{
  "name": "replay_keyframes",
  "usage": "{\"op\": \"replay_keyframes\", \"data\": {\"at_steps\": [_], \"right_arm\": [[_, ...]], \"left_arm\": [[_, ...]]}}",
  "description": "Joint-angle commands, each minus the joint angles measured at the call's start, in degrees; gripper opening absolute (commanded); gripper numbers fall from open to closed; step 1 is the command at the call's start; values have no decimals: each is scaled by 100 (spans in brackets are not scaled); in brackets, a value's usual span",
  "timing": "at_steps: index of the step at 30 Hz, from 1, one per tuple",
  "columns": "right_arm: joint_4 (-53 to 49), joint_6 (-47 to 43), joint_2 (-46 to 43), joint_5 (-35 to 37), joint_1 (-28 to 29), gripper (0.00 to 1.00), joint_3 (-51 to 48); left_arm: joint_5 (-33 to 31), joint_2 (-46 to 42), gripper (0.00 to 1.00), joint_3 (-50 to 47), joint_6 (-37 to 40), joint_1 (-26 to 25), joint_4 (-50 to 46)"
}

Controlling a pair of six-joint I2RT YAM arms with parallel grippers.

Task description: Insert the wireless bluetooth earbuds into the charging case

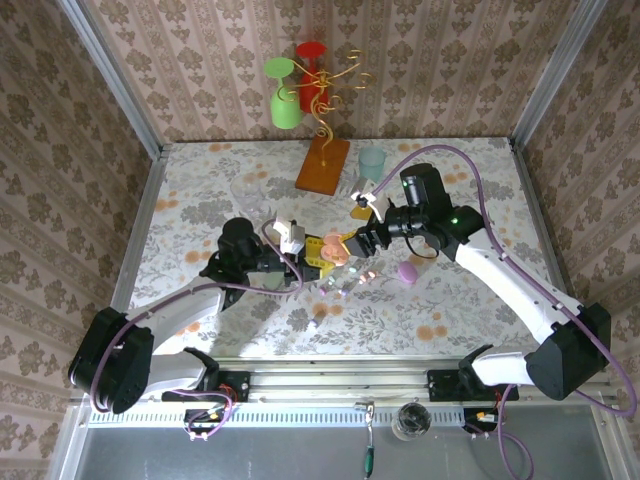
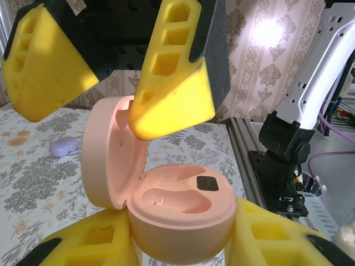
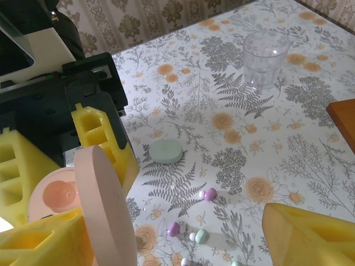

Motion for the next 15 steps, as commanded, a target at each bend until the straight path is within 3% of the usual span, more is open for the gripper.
{"op": "replay_keyframes", "data": {"at_steps": [1, 10, 15], "right_arm": [[86, 62, -83, -77, -7, 79, -66], [781, 46, -917, -565, -45, 94, -697], [2061, 1073, -1492, -598, -496, 99, -1524]], "left_arm": [[99, -5, 30, -82, -90, -17, 362], [-111, 142, 30, -188, -357, 103, 846], [-217, 330, 30, -267, -759, 209, 1501]]}}
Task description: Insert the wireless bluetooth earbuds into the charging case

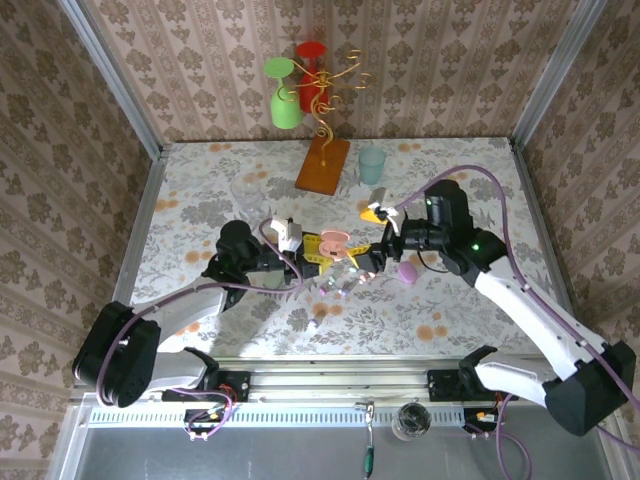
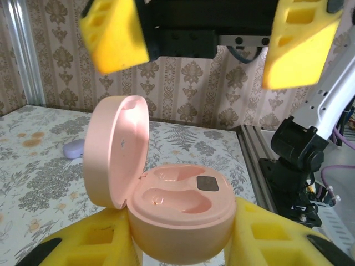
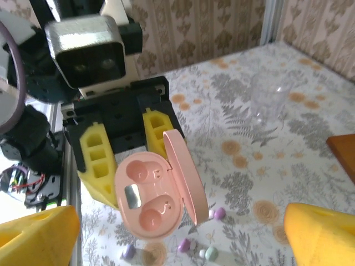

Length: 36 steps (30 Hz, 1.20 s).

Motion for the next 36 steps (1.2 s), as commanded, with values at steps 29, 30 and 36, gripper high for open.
{"op": "replay_keyframes", "data": {"at_steps": [29, 30, 36], "right_arm": [[2123, 5601, 1181, 2478, 97, 62, -2677], [2262, 5661, 1336, 2458, 166, 61, -2668], [2439, 5688, 2139, 2393, 320, 60, -2357]], "left_arm": [[-1096, -342, 29, -130, -211, 133, 537], [-1160, -364, 29, -130, -197, 142, 466], [-1181, -468, 29, -64, -105, 151, 43]]}}
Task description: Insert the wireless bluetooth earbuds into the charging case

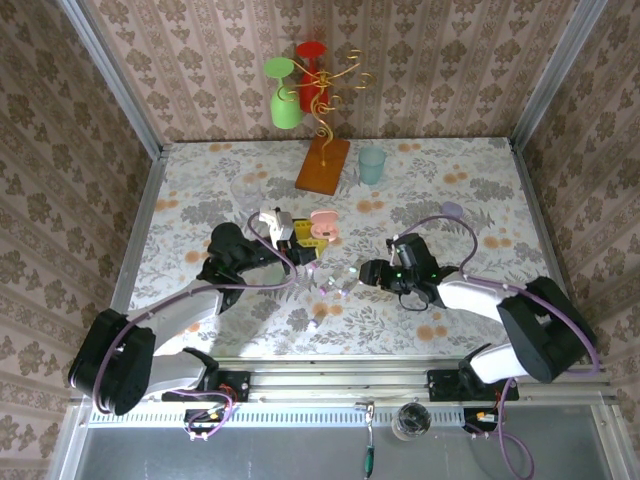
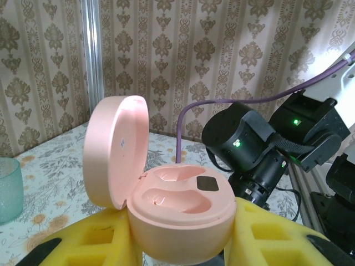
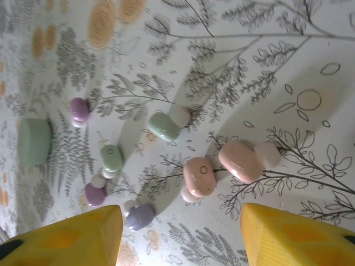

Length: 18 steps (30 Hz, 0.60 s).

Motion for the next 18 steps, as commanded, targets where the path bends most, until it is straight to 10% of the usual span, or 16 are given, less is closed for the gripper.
{"op": "replay_keyframes", "data": {"at_steps": [1, 18], "right_arm": [[238, 106, 280, 88, 29, 60, 283], [379, -88, 1157, -220, 18, 49, 680]], "left_arm": [[-77, -169, 29, 24, 207, 50, -321], [-81, -219, 31, -74, 264, 50, -308]]}}
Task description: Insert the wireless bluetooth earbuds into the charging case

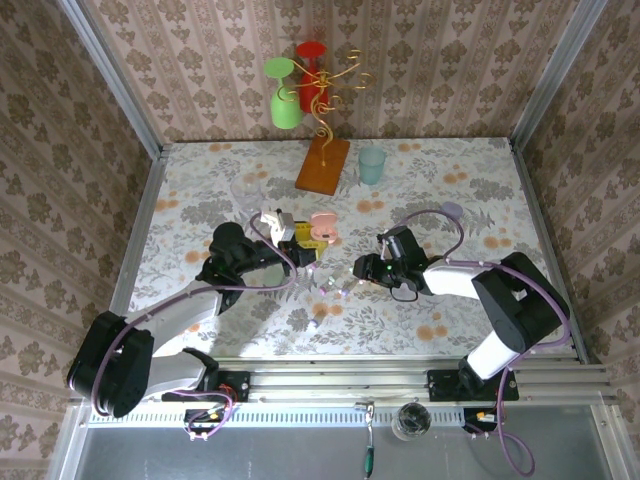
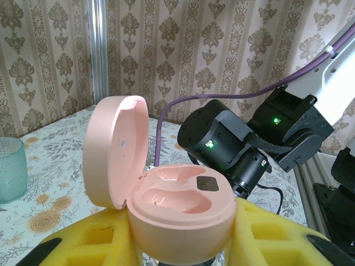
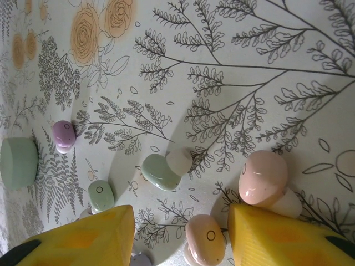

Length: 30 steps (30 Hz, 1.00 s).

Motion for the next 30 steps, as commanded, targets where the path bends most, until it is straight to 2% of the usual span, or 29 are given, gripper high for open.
{"op": "replay_keyframes", "data": {"at_steps": [1, 13, 23, 30], "right_arm": [[139, -64, 191, -88, 16, 48, 101], [105, -108, 90, -224, 16, 30, -91], [-63, -362, 133, -550, 25, 33, -101], [12, -379, 230, -712, 33, 27, -61]], "left_arm": [[31, -169, 31, -63, 133, 52, 92], [40, -142, 31, -79, 168, 52, 84], [28, -91, 31, -97, 180, 50, 96], [26, -24, 31, -97, 175, 41, 134]]}}
